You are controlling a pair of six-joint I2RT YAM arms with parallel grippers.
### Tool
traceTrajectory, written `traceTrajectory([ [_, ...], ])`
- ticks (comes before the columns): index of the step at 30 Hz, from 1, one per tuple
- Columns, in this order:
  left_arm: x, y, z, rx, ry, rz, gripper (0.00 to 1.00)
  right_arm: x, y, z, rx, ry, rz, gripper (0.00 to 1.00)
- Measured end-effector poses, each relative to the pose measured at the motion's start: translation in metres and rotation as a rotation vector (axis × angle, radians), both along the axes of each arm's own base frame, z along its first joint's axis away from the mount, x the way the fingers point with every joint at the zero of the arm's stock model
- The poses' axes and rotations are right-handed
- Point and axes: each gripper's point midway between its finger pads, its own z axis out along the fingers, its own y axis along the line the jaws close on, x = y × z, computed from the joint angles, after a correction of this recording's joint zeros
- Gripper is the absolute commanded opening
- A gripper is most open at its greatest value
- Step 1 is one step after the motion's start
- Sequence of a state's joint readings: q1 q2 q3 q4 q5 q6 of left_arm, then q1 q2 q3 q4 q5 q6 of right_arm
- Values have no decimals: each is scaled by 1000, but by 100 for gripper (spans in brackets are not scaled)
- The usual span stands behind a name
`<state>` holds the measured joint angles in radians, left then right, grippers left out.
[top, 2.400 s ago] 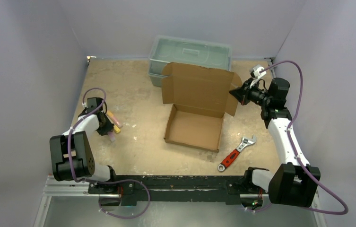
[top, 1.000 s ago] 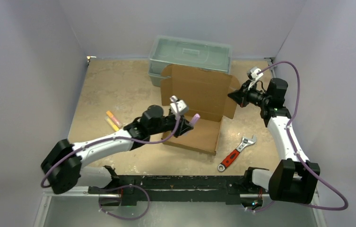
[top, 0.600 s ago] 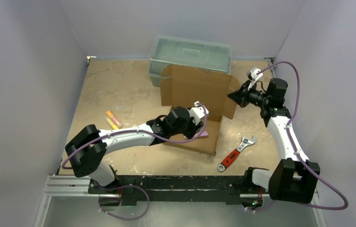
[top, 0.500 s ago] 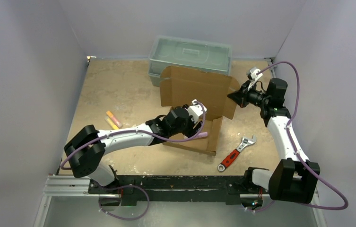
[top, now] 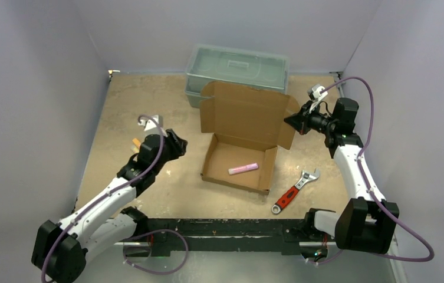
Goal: Fold the paper box
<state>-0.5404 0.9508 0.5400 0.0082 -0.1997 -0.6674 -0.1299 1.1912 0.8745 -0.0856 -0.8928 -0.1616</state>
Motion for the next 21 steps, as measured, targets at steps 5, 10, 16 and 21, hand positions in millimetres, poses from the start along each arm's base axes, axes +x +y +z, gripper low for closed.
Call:
traceTrajectory([
  [5, -4, 54, -20, -34, 126, 282, 44, 0, 0, -1, 0, 3, 0, 0],
  [10, 0, 112, -58, 101, 384, 602, 68, 0, 0, -1, 1, 4, -2, 0],
  [16, 24, 146, -77, 261, 573, 753, 66, 0, 0, -1, 1, 4, -2, 0],
  [21, 34, 175, -92, 308, 651, 805, 36, 0, 0, -1, 1, 4, -1, 0],
])
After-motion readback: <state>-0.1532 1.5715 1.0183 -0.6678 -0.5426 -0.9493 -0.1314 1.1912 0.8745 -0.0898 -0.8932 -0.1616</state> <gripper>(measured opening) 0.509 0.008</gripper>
